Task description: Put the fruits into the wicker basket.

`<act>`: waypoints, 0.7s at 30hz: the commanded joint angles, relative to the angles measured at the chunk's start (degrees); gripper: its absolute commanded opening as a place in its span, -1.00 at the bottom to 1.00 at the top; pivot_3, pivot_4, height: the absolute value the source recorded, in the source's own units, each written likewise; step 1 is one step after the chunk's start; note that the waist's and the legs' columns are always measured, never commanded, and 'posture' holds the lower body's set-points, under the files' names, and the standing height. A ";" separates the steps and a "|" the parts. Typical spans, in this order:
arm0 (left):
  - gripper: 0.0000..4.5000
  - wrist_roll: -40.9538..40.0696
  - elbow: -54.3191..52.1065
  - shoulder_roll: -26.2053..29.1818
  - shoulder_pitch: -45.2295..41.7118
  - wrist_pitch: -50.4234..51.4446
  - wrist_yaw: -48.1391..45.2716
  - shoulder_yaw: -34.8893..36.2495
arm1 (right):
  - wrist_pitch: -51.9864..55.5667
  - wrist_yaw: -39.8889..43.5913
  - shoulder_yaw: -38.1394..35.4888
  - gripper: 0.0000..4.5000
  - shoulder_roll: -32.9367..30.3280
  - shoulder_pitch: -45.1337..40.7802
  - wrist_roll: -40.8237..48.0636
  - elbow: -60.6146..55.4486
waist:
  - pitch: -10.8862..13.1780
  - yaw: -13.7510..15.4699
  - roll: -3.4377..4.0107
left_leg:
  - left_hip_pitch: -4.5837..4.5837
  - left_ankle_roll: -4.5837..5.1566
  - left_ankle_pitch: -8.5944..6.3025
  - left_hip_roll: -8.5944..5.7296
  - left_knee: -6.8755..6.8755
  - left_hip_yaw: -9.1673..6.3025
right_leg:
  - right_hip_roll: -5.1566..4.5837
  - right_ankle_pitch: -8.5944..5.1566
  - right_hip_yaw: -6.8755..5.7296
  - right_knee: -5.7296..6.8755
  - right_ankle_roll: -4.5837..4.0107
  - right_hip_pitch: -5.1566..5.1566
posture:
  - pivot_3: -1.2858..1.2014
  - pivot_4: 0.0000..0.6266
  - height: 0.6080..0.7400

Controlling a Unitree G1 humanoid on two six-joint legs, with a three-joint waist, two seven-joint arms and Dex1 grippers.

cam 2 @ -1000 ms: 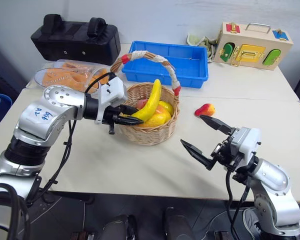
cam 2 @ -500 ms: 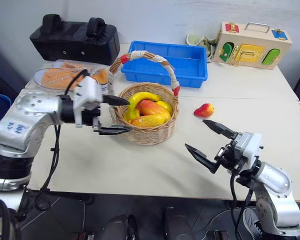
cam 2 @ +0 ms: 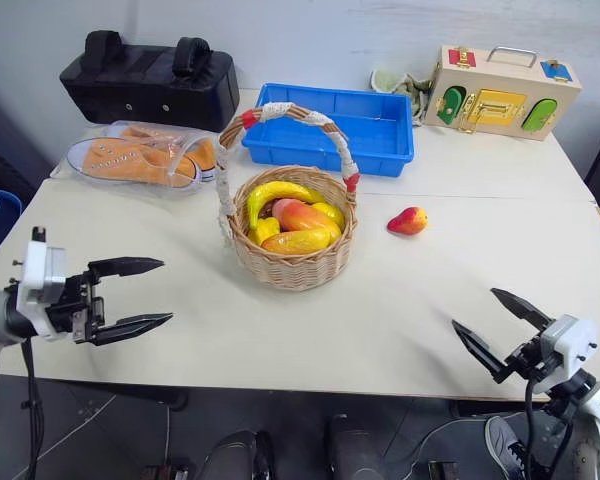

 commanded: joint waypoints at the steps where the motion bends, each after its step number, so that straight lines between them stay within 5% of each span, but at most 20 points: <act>1: 0.97 -3.80 -2.44 0.70 0.12 2.00 2.58 4.09 | -2.91 -3.58 -0.83 1.00 -0.20 -3.52 -2.14 2.17 | 0.00 0.00 0.01 | 0.00 -0.02 0.00 0.00 0.00 0.00 | 0.00 0.00 0.00 0.00 0.00 0.00 | 0.03 -0.52 1.00; 5: 0.97 -6.01 -3.56 1.06 -1.57 4.70 4.50 2.81 | 8.29 -10.30 5.38 1.00 -5.06 -14.04 -9.08 3.63 | 0.01 -0.60 0.03 | 0.01 -0.04 -0.01 -0.02 0.02 0.03 | -0.03 0.01 0.01 0.03 -0.01 -0.02 | 0.03 -0.52 1.00; 14: 0.97 -5.35 -5.13 -0.72 -4.24 4.84 6.94 -3.17 | 31.13 -8.89 24.05 1.00 -5.37 -57.06 -17.28 27.42 | 0.10 -2.04 0.21 | -0.07 -0.41 0.09 0.22 -0.10 -0.09 | 0.29 0.03 0.01 0.12 -0.09 -0.24 | 0.03 -0.52 1.00; 21: 0.97 -4.67 -5.14 -2.40 -4.62 3.37 9.13 -5.19 | 28.41 -15.14 27.67 1.00 0.43 -76.18 -24.25 55.08 | 0.15 -2.55 0.28 | -0.21 -0.40 0.08 0.21 -0.10 0.01 | 0.31 0.00 0.14 0.11 -0.09 -0.42 | 0.03 -0.52 1.00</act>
